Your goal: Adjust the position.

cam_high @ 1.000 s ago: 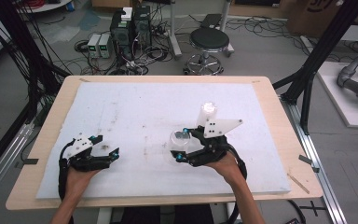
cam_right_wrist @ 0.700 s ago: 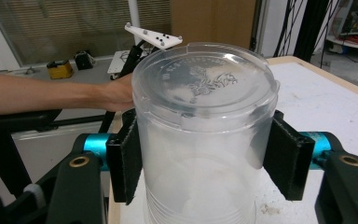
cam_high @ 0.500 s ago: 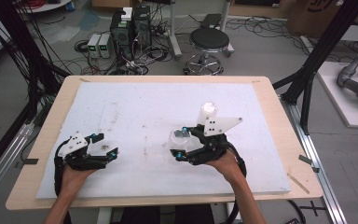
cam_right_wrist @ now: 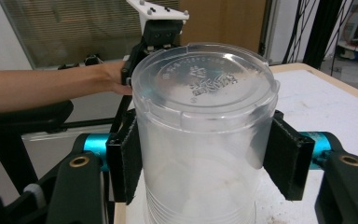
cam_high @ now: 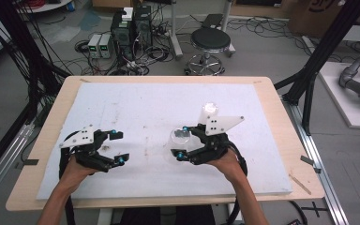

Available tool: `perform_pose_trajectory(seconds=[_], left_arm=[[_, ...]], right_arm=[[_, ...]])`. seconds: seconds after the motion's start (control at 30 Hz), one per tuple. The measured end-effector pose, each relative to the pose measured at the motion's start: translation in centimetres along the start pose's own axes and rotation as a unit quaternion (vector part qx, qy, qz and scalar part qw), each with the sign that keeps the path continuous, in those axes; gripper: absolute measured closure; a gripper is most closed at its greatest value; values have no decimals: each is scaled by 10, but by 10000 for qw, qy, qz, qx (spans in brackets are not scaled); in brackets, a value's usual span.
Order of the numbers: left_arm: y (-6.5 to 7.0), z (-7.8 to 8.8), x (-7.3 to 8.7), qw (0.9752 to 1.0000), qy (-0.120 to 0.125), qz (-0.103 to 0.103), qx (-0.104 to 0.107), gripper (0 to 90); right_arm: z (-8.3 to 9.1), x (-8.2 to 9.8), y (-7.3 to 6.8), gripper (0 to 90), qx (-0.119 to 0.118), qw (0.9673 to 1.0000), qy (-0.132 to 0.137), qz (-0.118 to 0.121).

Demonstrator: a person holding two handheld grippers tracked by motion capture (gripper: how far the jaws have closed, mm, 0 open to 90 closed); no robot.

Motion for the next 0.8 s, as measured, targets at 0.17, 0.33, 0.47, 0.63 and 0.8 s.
perform_pose_trajectory(seconds=[0.17,0.33,0.47,0.63,0.8], left_arm=[[21,-27,-11,9984,49,-121,556,138],[37,-55,-22,9954,169,-113,940,138],[50,-74,-26,9925,148,-185,1203,138],[57,-87,-30,9904,256,-164,1352,138],[67,-98,-33,9876,301,-181,1528,138]], right_arm=[[-4,-1,3,365,-56,10000,15,-20],[-8,-2,3,365,-124,9999,12,7],[-9,-2,2,365,-156,9999,21,-9],[-9,-2,1,365,-176,9998,29,-33],[-11,-2,1,365,-209,9998,49,-17]])
Point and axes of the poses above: each handheld gripper's, and its own axes: z roughly backward along the jaws, x roughly out of its underside, y roughly to its right, the point moved 9 cm from there along -z, roughly forward along the jaws, and after that the axes turned 7 degrees about -x, right-handed, at the moved point
